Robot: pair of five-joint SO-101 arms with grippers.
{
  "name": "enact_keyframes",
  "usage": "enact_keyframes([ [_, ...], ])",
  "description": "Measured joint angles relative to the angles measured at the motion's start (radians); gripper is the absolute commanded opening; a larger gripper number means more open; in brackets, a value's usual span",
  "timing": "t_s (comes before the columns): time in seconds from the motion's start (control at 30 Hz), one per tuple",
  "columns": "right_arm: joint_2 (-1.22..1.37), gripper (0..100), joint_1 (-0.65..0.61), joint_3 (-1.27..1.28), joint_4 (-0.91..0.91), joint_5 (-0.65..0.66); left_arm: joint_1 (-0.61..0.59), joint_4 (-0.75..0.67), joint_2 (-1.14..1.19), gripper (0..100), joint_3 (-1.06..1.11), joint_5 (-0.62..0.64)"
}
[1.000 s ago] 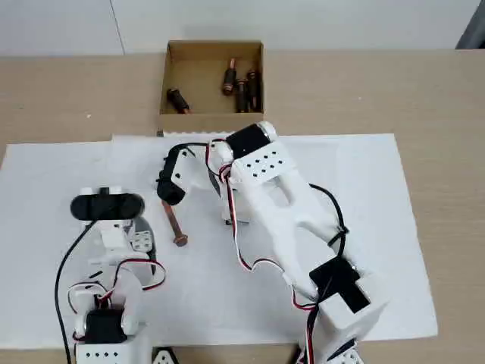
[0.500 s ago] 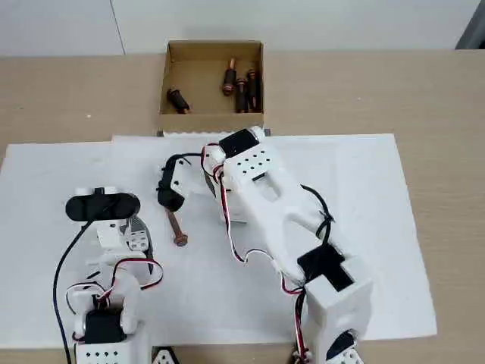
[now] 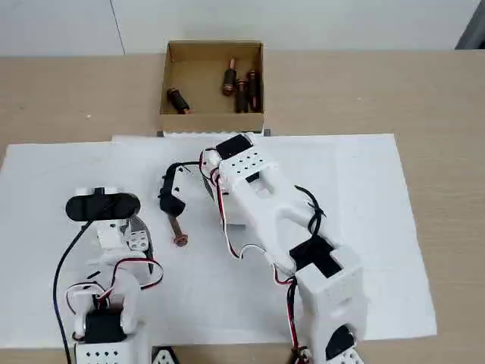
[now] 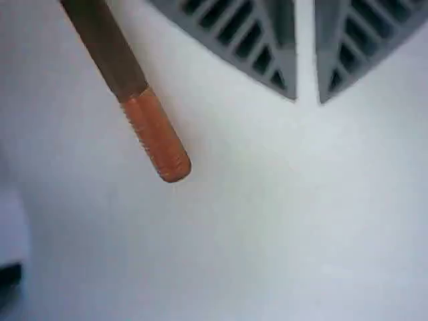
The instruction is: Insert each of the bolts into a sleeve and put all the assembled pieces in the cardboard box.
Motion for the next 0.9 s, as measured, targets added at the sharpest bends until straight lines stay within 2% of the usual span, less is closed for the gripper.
enact_keyframes([
  [0.13, 0.017, 4.9, 0.002, -0.008, -0.006, 0.008, 0.000, 0.000, 0.000, 1, 0.000, 0.000],
  [0.5, 0.041, 1.1, 0.008, -0.040, -0.026, 0.011, 0.000, 0.000, 0.000, 1, 0.000, 0.000],
  [0.9, -0.109, 0.9, 0.043, -0.103, 0.063, -0.219, 0.000, 0.000, 0.000, 1, 0.000, 0.000],
])
